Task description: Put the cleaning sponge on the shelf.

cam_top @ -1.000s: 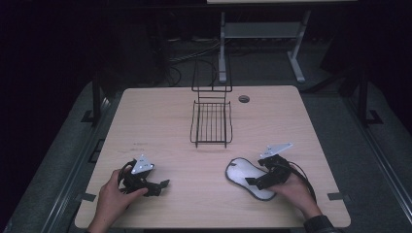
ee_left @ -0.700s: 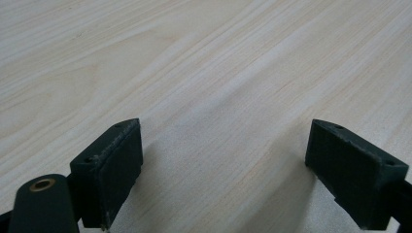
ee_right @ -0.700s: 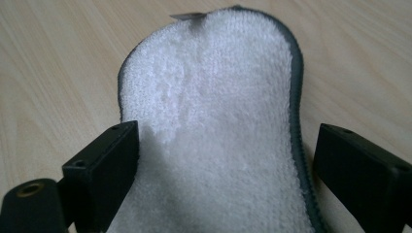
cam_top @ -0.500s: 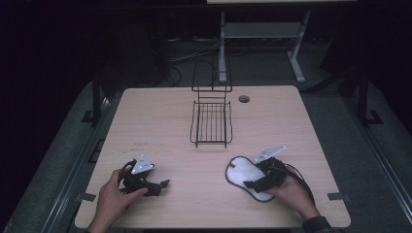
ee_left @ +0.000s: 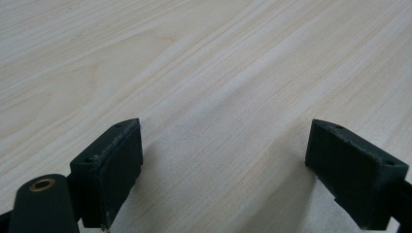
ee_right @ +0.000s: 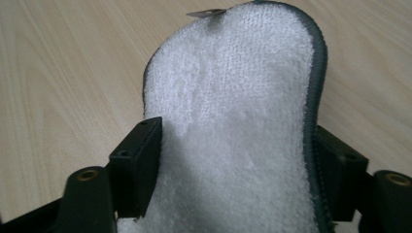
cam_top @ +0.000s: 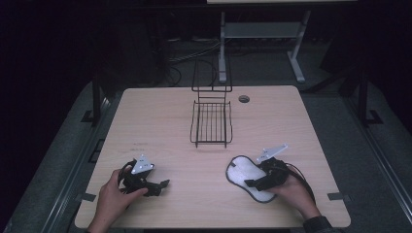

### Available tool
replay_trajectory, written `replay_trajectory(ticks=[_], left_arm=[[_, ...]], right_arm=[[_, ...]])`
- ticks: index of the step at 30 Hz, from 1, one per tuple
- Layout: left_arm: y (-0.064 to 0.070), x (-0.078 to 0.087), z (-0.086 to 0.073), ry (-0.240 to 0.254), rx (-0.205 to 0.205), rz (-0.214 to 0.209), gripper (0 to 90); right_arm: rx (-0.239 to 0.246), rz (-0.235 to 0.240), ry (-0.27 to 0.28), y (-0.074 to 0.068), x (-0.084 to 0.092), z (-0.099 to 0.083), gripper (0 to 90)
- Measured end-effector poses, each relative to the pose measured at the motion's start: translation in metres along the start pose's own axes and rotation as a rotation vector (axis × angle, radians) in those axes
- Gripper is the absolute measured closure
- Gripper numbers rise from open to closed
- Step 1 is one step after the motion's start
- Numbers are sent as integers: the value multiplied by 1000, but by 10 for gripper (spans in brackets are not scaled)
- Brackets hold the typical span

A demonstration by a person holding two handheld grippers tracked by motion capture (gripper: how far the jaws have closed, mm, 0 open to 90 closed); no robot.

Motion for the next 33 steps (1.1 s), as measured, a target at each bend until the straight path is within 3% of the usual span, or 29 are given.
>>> replay_trajectory(ticks=[9, 19, 33], left_arm=[[0, 0, 0, 0, 0, 0, 127], [0, 0, 0, 0, -1, 1, 127], [0, 0, 0, 3, 1, 0, 127]], right_arm=[[0, 9, 35, 0, 8, 1, 414], [-15, 52, 100, -2, 25, 9, 611], [-10, 80, 153, -9, 38, 17, 724]])
Point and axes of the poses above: each handheld gripper's, and its own axes: x roughly backward along the jaws, z roughly out of its top, y roughly to its right, the point moved 4 cm from there along -x, roughly forward along the jaws
